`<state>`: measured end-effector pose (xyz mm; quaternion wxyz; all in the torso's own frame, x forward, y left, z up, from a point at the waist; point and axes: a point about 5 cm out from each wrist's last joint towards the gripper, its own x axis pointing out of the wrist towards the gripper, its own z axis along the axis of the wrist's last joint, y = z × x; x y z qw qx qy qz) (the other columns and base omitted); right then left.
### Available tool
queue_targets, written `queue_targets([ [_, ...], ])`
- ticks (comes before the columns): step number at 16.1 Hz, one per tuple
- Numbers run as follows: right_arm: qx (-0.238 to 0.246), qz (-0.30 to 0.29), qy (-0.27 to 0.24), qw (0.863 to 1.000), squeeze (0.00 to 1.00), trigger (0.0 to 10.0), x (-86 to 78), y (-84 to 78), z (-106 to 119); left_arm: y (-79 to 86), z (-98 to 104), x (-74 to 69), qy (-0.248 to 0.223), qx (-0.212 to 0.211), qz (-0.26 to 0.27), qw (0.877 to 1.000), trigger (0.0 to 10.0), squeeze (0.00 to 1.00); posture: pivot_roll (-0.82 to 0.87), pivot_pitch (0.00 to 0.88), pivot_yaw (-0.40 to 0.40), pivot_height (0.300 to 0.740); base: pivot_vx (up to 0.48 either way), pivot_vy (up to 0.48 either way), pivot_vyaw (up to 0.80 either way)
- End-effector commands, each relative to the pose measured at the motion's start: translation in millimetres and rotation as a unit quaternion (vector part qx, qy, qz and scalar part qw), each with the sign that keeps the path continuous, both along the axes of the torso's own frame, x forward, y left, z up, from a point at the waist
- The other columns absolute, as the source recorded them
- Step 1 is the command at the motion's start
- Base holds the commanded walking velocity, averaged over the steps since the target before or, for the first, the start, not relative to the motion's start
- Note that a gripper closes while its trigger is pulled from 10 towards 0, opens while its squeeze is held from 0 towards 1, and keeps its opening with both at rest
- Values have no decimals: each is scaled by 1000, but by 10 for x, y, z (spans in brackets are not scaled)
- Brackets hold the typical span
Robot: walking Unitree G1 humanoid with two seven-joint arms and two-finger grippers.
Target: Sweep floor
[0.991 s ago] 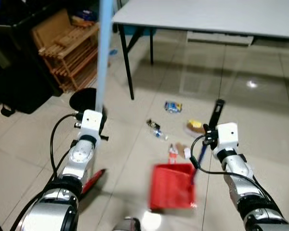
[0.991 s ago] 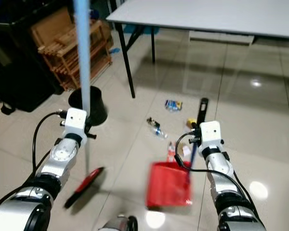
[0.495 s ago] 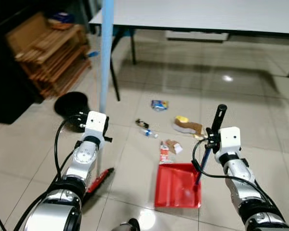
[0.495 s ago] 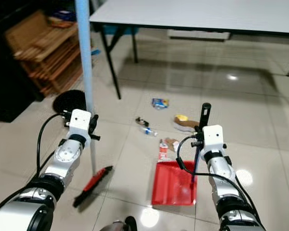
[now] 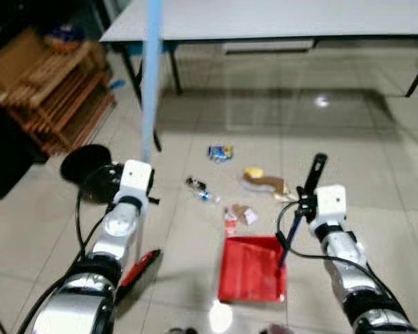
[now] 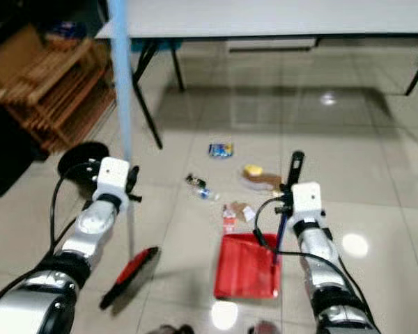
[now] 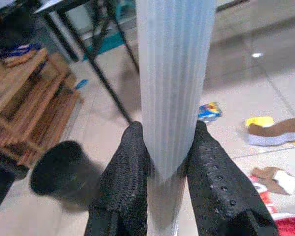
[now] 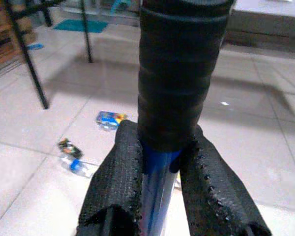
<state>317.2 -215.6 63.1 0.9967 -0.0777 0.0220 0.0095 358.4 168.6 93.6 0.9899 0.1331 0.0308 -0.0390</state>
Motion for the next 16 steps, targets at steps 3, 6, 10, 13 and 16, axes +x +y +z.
queue_targets([
  [3, 6, -1, -15, 1000, 0, 10000, 14, 38, 37, 68, 86, 28, -18, 7, 5, 1000, 10000, 0, -21, 156, 111, 740, 355, 0, 0],
  [6, 8, -5, -15, 1000, 0, 10000, 11, 29, 33, 58, 94, 34, -18, 7, 4, 1000, 10000, 0, -23, 157, 111, 740, 352, 0, 0],
  [10, 10, -8, -16, 1000, 0, 10000, 15, 13, 42, 43, 97, 37, -18, 6, 2, 1000, 10000, 0, -23, 160, 111, 740, 352, 0, 0],
  [13, 17, -12, -12, 1000, 0, 10000, 18, 8, 35, 48, 96, 34, -18, 5, 2, 1000, 10000, 0, -20, 167, 112, 740, 351, 0, -163],
  [16, 13, -10, -15, 1000, 0, 10000, 15, 17, 37, 42, 96, 32, -19, 4, 0, 1000, 10000, 0, -19, 170, 113, 740, 342, 0, -160],
])
